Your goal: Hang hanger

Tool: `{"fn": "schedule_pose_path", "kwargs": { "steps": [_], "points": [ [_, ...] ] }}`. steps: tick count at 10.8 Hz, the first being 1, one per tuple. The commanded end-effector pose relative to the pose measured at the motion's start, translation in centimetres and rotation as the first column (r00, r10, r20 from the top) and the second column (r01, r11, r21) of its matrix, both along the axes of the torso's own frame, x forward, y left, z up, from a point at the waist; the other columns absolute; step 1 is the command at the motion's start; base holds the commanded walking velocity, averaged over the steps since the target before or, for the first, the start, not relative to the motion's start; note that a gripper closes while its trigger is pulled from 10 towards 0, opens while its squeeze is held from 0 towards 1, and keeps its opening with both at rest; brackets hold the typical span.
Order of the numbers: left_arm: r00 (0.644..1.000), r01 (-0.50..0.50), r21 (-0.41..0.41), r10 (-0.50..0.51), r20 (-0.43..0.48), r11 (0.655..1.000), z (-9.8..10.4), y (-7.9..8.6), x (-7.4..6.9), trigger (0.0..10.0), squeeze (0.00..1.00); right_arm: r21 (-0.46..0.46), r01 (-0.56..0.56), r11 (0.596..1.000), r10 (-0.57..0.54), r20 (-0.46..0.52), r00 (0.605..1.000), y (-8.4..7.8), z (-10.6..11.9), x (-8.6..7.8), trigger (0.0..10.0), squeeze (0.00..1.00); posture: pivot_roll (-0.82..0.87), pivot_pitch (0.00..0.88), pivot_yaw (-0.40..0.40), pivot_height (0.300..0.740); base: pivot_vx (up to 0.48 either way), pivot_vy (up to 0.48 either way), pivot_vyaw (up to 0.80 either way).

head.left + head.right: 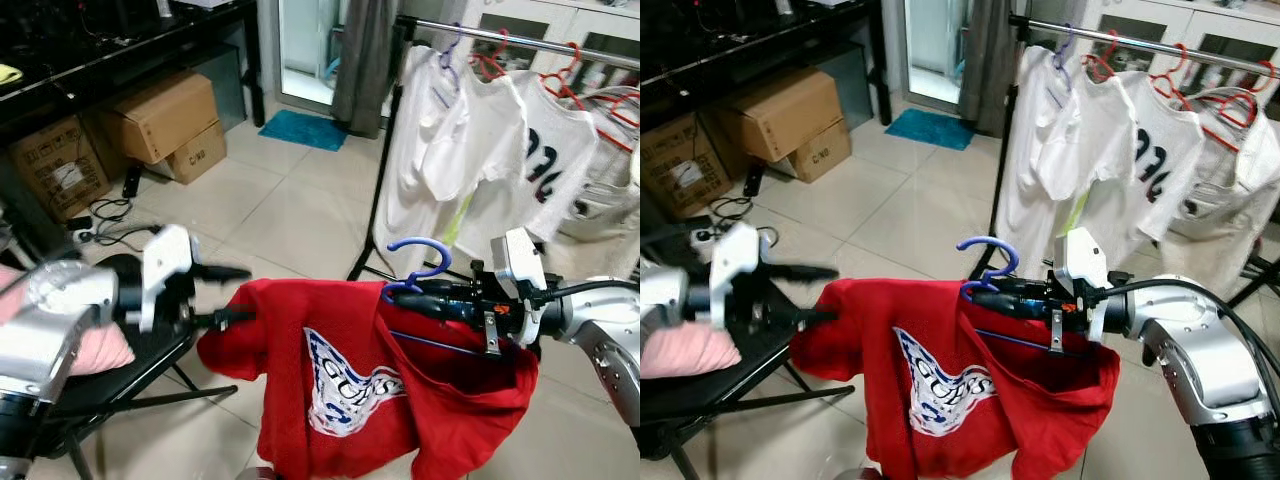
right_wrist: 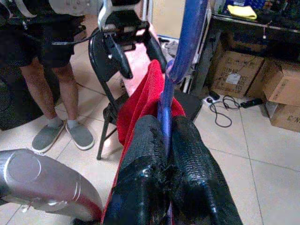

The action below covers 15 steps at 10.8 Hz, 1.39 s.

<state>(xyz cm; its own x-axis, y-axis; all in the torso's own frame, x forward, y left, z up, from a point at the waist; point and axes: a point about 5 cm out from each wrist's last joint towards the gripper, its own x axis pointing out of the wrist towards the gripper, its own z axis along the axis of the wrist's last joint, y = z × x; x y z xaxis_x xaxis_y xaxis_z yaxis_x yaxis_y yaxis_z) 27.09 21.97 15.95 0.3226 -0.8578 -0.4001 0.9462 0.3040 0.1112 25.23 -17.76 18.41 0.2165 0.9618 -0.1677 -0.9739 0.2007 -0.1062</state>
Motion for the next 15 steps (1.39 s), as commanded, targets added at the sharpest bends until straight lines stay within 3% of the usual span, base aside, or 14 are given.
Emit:
{"fn": "schedule_pose_path", "kwargs": {
  "steps": [1,2,3,9,15],
  "points": [
    [1.000,-0.002,0.034,0.002,0.010,0.999,-0.2,0.3,0.3,7.4,0.00,0.018,-0.020,1.000,0.019,0.045,0.999,-0.2,1.3,0.0,10.0,0.00,0.10,0.013,0.011,0.740,0.000,0.000,0.00],
    [1.000,-0.006,0.034,0.006,0.005,0.999,-0.3,0.5,0.4,0.8,0.00,0.019,-0.023,1.000,0.022,0.045,0.999,-0.2,1.3,0.0,10.0,0.00,0.10,0.012,0.011,0.740,0.000,0.000,0.00],
    [1.000,-0.009,0.033,0.009,-0.008,0.999,-0.4,0.8,0.5,0.0,0.00,0.022,-0.029,0.999,0.028,0.045,0.999,-0.3,1.5,0.0,10.0,0.00,0.10,0.012,0.011,0.740,0.000,0.000,0.00],
    [0.996,0.055,-0.007,-0.055,-0.067,0.998,-0.9,0.7,0.8,0.0,0.00,0.041,-0.050,0.998,0.048,0.049,0.998,-0.3,2.1,-0.3,10.0,0.00,0.09,0.005,0.018,0.740,0.000,0.000,0.00],
    [0.997,0.023,-0.013,-0.024,-0.067,1.000,-1.1,1.1,1.2,0.0,0.00,0.060,-0.055,0.997,0.052,0.053,0.997,-0.3,2.5,-0.3,10.0,0.00,0.09,0.014,0.016,0.740,0.000,0.000,0.00]
  ]
}}
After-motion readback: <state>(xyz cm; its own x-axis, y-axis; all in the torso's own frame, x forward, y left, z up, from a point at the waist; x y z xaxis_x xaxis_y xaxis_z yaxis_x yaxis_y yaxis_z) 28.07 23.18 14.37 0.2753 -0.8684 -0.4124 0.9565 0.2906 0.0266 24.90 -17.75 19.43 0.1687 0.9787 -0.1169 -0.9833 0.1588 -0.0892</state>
